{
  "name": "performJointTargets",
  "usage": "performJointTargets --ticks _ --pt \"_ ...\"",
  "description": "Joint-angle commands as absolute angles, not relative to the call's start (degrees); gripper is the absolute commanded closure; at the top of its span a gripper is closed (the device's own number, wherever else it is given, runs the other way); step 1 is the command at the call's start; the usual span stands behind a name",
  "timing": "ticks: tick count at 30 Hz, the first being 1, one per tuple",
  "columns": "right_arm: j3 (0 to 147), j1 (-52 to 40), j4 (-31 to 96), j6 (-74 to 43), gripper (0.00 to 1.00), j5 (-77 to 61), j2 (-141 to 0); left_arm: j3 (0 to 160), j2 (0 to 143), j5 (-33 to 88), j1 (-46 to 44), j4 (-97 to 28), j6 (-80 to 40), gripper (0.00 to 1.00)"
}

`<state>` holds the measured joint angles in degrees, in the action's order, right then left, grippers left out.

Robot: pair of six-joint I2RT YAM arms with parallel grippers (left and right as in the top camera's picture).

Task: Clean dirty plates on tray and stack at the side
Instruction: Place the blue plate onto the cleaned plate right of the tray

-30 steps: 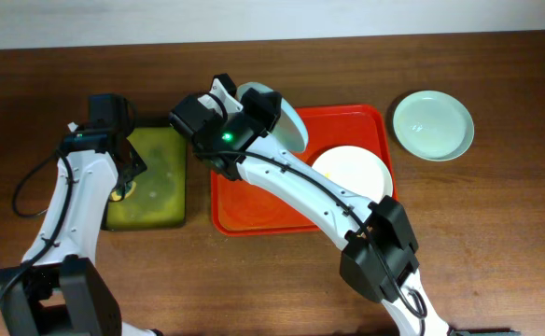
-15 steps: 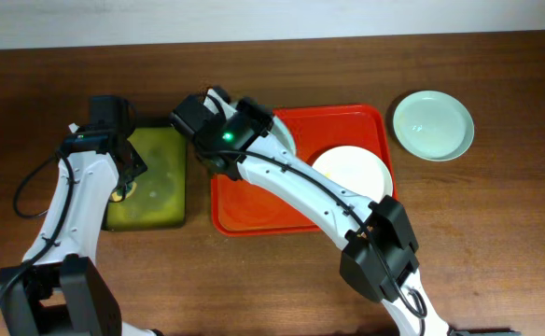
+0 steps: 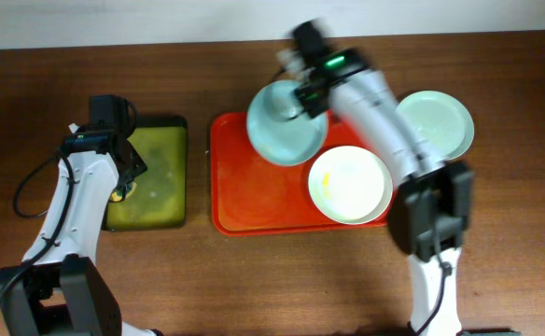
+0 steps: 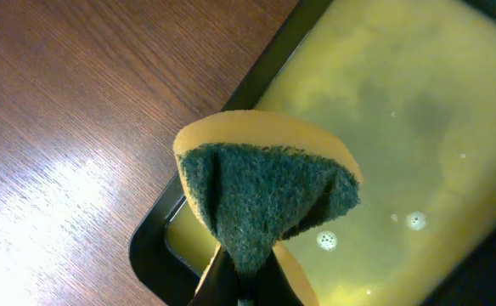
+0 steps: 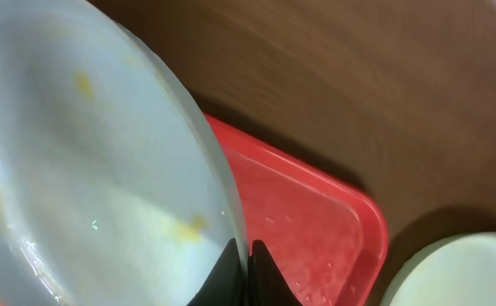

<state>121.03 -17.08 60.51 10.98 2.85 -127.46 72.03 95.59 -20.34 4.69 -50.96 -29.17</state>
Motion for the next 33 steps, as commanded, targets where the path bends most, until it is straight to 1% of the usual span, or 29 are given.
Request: performJointTargets --ticks 1,3,6,8,11,12,14,18,25,26,27,28,30,32,33 --pt "122.15 -3.75 63.37 8.47 0.96 -24.40 -126.54 71.48 95.29 -20.32 4.89 -50.85 -28.45 1.00" --pt "121.95 3.95 65.43 8.49 0.96 -24.86 -127.13 71.48 95.29 -20.32 4.89 -50.83 -28.47 1.00" --pt "119.90 11.18 65.52 8.51 0.96 -24.84 -127.24 71.48 95.29 -20.32 4.89 -50.83 -28.47 1.00" --pt "117.23 16.97 63.92 8.47 0.96 -23.38 -127.24 71.48 95.29 -20.32 4.89 -50.81 -28.47 1.00" --pt "114.08 22.96 61.21 8.21 0.96 -21.76 -127.24 71.48 95.29 -20.32 4.89 -50.81 -28.47 1.00" --pt "112.62 25.47 60.10 6.48 0.96 -20.18 -127.28 71.48 95.29 -20.32 4.89 -50.81 -28.47 1.00" --pt "110.56 28.10 58.48 4.36 0.96 -18.96 -127.28 71.48 95.29 -20.32 4.89 -50.78 -28.47 1.00" --pt "105.38 31.22 54.98 3.95 0.96 -18.83 -127.35 71.48 95.29 -20.32 4.89 -50.59 -28.47 1.00" --pt "102.30 28.05 50.85 3.97 0.95 -18.83 -127.46 71.48 95.29 -20.32 4.91 -50.57 -28.47 1.00" --pt "102.30 27.31 50.48 3.97 0.84 -18.81 -127.46 71.48 95.29 -20.32 4.89 -50.57 -28.47 1.00" --pt "102.30 26.74 50.17 3.97 0.70 -18.81 -127.46 71.48 95.29 -20.32 4.89 -50.54 -28.47 1.00" --pt "102.32 25.76 49.87 3.97 0.43 -18.83 -127.44 71.48 95.29 -20.32 4.89 -50.57 -28.47 1.00" --pt "103.13 25.36 50.85 3.97 0.42 -18.81 -127.44 71.48 95.29 -20.32 4.89 -50.54 -28.47 1.00" --pt "105.45 25.43 53.76 3.95 0.49 -19.05 -127.09 71.48 95.29 -20.29 4.89 -50.54 -28.47 1.00" --pt "106.94 25.45 55.53 3.95 0.45 -19.55 -126.69 71.48 95.29 -20.29 4.89 -50.57 -28.47 1.00"
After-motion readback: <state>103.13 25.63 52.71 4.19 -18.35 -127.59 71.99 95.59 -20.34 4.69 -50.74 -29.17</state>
